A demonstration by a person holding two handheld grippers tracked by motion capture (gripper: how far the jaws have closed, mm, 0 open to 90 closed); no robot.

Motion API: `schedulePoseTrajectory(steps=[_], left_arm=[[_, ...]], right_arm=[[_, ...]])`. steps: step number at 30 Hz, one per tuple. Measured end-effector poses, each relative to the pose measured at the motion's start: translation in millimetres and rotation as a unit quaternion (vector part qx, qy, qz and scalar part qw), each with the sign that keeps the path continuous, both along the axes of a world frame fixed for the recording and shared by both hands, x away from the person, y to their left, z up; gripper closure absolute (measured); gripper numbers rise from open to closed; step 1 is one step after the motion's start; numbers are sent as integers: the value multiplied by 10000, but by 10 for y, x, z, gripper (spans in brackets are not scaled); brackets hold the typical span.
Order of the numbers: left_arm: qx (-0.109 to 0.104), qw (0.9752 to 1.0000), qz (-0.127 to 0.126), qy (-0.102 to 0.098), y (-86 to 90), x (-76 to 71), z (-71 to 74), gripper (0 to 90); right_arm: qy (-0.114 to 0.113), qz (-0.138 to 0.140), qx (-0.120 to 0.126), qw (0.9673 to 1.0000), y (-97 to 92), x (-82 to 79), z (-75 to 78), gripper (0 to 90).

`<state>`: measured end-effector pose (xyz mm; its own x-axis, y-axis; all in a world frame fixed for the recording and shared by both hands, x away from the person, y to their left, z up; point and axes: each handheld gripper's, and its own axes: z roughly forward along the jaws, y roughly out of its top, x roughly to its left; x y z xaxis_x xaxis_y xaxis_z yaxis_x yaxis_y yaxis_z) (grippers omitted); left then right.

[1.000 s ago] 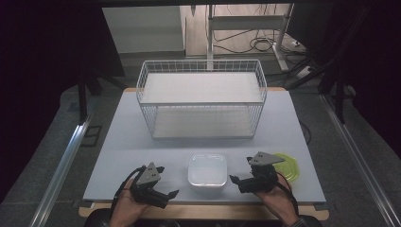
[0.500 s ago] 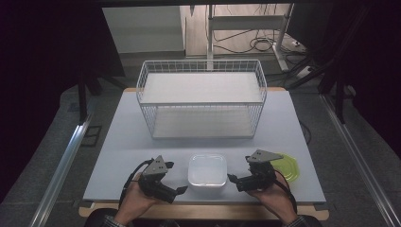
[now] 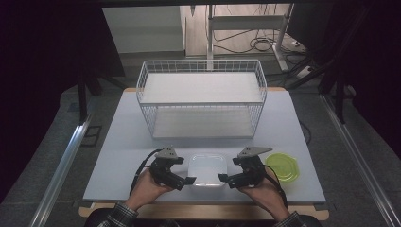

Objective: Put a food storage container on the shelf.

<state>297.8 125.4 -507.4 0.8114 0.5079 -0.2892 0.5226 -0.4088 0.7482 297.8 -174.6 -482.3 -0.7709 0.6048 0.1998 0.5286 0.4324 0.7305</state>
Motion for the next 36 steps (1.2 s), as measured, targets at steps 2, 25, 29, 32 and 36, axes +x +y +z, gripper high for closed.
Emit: schedulePoseTrajectory(steps=[2,25,29,32,36], left_arm=[[-41,9999,-62,113,-24,39,-13,100],[-296,9959,384,768,72,-186,80,543],[-308,9956,457,762,74,-218,88,561],[-345,9949,536,787,90,-247,96,594],[-395,9945,635,726,91,-267,97,617]], right_arm=[[125,36,-8,9999,26,22,-20,158],[1198,-457,488,9905,-92,-67,19,605],[1183,-496,494,9905,-92,-92,25,619],[1126,-555,485,9909,-86,-133,38,639],[1088,-619,548,9906,-92,-152,43,664]])
